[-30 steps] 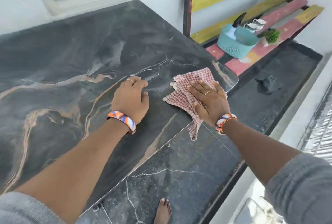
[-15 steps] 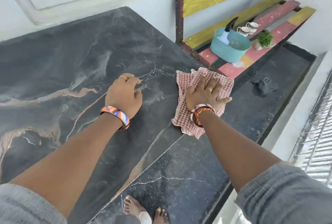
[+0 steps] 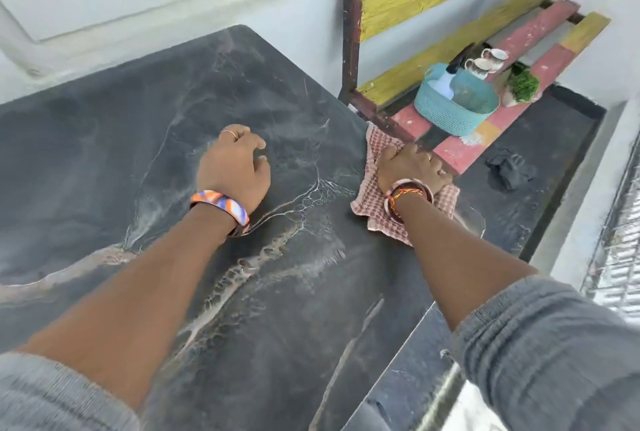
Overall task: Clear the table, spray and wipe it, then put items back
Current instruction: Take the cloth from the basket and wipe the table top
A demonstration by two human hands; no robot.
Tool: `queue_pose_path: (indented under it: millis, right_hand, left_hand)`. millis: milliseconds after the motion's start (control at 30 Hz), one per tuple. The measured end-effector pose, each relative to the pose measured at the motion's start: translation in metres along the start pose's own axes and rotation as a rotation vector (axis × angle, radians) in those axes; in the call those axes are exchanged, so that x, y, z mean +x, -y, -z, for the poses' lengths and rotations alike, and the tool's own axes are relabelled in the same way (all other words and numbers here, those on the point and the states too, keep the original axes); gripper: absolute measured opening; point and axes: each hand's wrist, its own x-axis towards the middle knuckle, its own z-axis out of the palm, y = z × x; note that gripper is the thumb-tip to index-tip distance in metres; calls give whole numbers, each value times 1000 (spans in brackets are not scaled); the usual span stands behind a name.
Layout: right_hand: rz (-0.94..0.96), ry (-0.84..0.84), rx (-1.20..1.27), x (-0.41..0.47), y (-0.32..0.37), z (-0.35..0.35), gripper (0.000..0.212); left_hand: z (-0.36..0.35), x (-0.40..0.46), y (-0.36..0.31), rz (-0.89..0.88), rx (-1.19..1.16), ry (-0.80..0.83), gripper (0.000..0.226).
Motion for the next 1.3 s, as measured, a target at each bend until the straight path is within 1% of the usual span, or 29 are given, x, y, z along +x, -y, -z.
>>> queue_pose_path:
  millis: [100,200,267,433,633,733,867,967,1067,1167,1300]
  right_hand:
    - [75,13,15,20,36,-3,58]
    - [117,41,103,43,73,-5,59]
    - [160,63,146,60,101,-7,58]
    - [337,83,179,94,176,-15,58]
    - [484,65,159,118,270,-26,55]
    - [597,86,124,127,305,-29,51]
    - [779,105,91,138,332,-31,57]
    - [941,94,-36,137,341,-32,64]
    - [1001,102,-109,129,348,-34,65]
    - [1066,106,-113,103,355,-36,64]
    - [1297,129,-89,36,369,-44,63]
  left_hand:
    - [-3,26,5,36,-22,6,25]
    - [-9,51,12,65,-27,3,24]
    - [-11,69,18,116,-22,-17,24]
    - [-11,114,36,200,6,-68,23]
    - [-5,153,60,297,67,-139,25]
    - [0,162,73,337,110,-158,26]
    - [7,159,87,365,125,-168,25]
    - [16,156,94,396,137,-168,26]
    - [24,156,99,402,163,-166,27]
    - [33,156,106,423,172,-187,27]
    - [42,147,113,466,215,-188,28]
